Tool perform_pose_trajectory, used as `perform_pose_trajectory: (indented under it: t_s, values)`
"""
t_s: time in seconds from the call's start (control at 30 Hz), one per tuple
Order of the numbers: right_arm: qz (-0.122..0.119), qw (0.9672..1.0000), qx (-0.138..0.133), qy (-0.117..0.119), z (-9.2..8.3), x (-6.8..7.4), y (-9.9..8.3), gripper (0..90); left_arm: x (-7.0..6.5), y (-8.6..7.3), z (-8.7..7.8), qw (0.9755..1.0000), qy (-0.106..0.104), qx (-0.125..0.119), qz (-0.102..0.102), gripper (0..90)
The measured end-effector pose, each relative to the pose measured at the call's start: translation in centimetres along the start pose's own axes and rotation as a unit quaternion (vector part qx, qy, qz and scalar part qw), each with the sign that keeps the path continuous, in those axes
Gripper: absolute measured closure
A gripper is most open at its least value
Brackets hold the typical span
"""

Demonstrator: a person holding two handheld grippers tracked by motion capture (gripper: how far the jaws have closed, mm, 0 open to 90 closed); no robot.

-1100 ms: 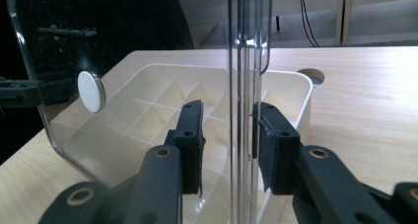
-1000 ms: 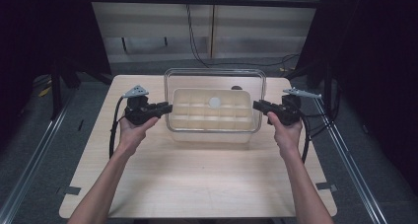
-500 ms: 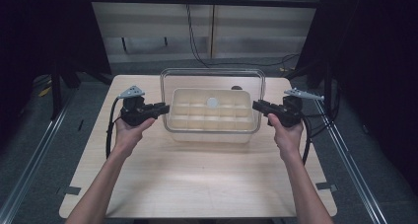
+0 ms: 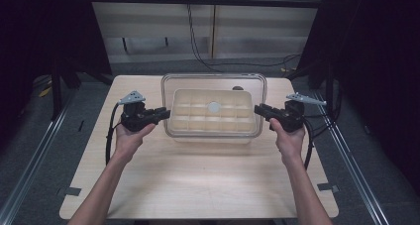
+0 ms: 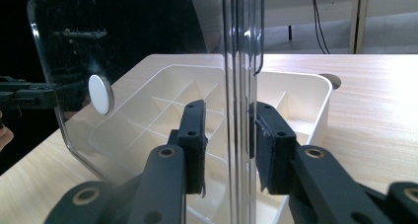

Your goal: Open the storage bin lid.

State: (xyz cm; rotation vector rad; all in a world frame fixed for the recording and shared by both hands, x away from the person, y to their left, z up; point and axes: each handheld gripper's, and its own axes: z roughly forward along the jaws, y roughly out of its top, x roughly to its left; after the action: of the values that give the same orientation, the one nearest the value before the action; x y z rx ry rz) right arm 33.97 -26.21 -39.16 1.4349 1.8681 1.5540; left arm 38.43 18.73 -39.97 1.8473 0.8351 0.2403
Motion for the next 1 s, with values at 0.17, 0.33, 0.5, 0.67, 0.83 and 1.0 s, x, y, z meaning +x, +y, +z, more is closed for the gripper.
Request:
perform_pose_trajectory:
  t_s: [0.17, 0.33, 0.5, 0.67, 0.83, 1.0]
  values:
    - [0.002, 1.0000, -0.004, 0.001, -0.1, 0.1, 0.0, 68.2, -0.2, -0.2, -0.2, 1.0000, 0.000, 0.003, 0.004, 74.1]
    - [0.001, 1.0000, -0.002, 0.003, -0.4, 0.4, -0.3, 68.3, -0.3, -0.4, -0.5, 1.0000, -0.001, 0.003, 0.007, 74.2]
    - [-0.005, 1.0000, 0.003, 0.002, -0.9, 0.7, -0.4, 68.2, -0.8, -0.4, -0.9, 0.9999, -0.002, -0.001, 0.014, 74.3]
    - [-0.006, 1.0000, 0.004, 0.001, -1.1, 0.8, -0.5, 68.1, -1.0, -0.6, -1.0, 0.9999, -0.005, 0.003, 0.013, 74.2]
    - [-0.011, 0.9999, 0.007, 0.004, -1.4, 1.2, -0.5, 68.1, -1.2, -0.9, -1.4, 0.9998, -0.004, 0.008, 0.016, 74.4]
    - [-0.015, 0.9998, 0.010, 0.009, -1.6, 1.7, -0.7, 68.2, -1.3, -1.1, -2.1, 0.9999, -0.005, 0.006, 0.013, 74.6]
